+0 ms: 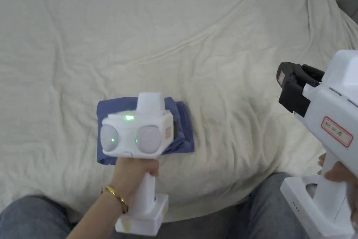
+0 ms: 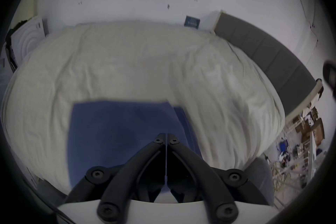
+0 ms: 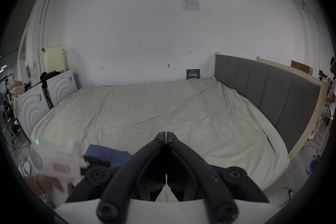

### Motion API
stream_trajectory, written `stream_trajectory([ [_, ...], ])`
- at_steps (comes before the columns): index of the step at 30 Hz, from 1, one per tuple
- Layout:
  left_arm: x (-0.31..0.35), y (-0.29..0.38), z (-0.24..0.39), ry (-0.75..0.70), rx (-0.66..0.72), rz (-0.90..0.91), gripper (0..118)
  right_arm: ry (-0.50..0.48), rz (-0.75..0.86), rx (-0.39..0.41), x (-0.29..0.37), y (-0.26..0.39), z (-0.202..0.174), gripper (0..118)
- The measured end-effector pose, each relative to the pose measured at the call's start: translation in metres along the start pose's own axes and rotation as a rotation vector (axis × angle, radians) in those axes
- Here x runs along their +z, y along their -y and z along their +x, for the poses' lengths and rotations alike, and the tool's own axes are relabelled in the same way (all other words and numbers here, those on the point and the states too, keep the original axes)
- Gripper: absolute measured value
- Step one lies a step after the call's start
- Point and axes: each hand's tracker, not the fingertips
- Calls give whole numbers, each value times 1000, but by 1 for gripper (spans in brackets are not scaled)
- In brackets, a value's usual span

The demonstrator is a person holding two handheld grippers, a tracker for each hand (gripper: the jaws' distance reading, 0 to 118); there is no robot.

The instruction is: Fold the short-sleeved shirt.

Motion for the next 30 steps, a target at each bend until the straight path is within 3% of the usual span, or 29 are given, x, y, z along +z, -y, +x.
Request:
stream_trajectory([
  [2, -15, 18, 7, 36, -37, -48, 1, -10, -3, 5, 0, 0, -2, 2],
  [7, -27, 34, 19, -35, -200, -10, 1, -17, -4, 14, 3, 0, -7, 2],
  [12, 3, 1, -12, 57, 28, 26, 1, -29, 2, 19, 4, -3, -15, 2],
  [14, 34, -11, -23, 17, 35, 221, 1, -42, 8, 23, 2, -6, -21, 2],
  [16, 63, -22, -31, -111, -21, 390, 1, -60, 14, 28, -4, -9, -29, 2],
  [21, 111, -24, -53, -378, -127, 647, 1, -136, 18, 27, -31, -9, -67, 2],
  [26, 131, -9, -76, -449, -114, 674, 1, -198, -60, 22, -88, 25, -120, 2],
  [30, 137, 4, -89, -467, -65, 660, 1, -206, -271, 11, -147, 75, -151, 2],
])
